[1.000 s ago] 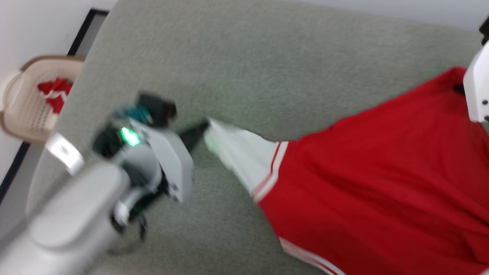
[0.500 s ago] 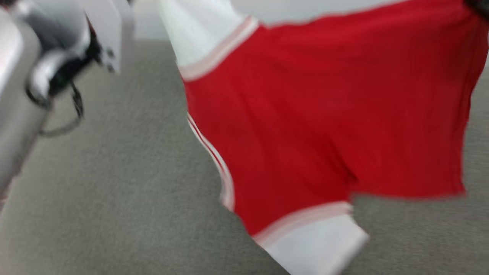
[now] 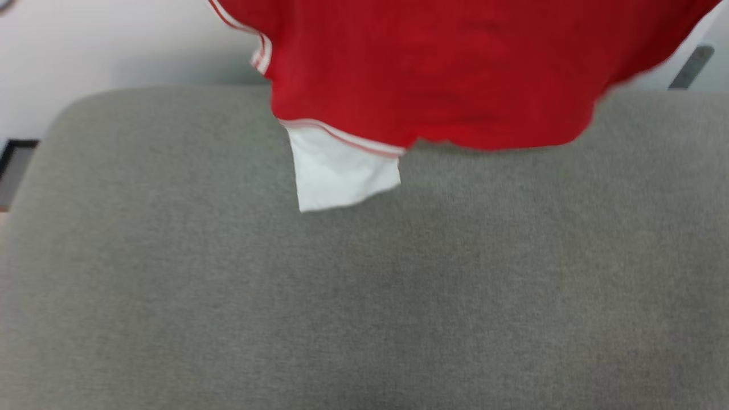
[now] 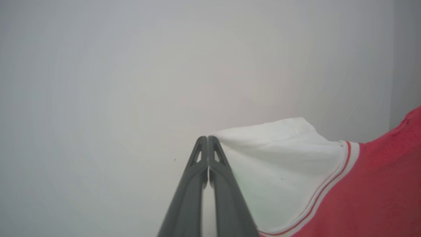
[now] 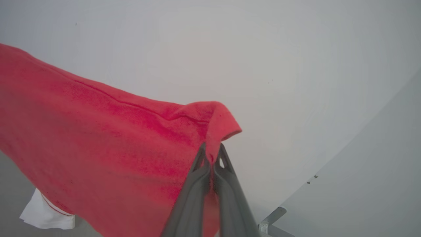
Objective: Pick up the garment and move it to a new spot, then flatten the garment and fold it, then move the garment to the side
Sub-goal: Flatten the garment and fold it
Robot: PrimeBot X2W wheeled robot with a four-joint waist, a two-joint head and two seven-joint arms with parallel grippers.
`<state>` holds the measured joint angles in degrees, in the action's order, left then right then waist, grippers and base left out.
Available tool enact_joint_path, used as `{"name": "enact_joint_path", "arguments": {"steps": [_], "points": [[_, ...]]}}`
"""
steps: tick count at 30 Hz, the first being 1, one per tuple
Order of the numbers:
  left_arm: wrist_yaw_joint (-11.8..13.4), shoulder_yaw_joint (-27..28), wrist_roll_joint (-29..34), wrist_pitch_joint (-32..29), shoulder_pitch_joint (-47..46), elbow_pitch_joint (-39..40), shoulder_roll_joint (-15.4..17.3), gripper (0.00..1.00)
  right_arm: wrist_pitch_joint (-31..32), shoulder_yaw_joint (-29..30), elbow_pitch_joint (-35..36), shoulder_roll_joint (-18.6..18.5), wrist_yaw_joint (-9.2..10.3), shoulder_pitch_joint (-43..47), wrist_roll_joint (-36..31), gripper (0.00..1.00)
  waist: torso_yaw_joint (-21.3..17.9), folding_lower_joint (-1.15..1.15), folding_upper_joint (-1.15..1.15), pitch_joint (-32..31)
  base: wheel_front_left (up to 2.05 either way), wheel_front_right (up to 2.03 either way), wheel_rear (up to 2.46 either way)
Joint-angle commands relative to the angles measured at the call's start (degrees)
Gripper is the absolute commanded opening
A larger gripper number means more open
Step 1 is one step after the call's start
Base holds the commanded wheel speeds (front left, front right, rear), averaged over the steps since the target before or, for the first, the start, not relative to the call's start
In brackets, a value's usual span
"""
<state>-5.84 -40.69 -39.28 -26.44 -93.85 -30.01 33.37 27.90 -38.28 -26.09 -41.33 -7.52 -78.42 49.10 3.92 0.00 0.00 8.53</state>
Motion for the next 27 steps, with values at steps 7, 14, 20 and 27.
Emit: {"name": "enact_joint_path", "arguments": {"steps": [7,14,20,27], "points": [[1.0,-0.3,5.5,9.6,-9.8,-10.4,-4.1,0.00,-9.9,3.5,-11.1,7.8,0.06,-8.9,-12.1,0.00,-2.0,0.00,0.00,16.2,0.00,0.00,0.00],[5.6,0.2,10.5,25.6,-19.9,-21.3,-9.5,0.00,-33.7,13.0,-29.0,17.1,0.07,-20.3,-31.1,0.00,-2.1,0.00,0.00,25.5,0.00,0.00,0.00],[4.7,2.8,10.9,39.5,-29.5,-23.9,-11.9,0.00,-42.9,24.5,-32.3,20.1,0.06,-27.7,-47.9,0.00,-0.1,0.00,0.00,32.9,0.00,0.00,0.00],[1.3,6.6,10.2,41.5,-24.4,-19.7,-10.9,0.00,-43.1,32.7,-28.8,22.1,0.06,-20.9,-56.7,0.00,2.7,0.00,0.00,36.4,0.00,0.00,0.00]]}}
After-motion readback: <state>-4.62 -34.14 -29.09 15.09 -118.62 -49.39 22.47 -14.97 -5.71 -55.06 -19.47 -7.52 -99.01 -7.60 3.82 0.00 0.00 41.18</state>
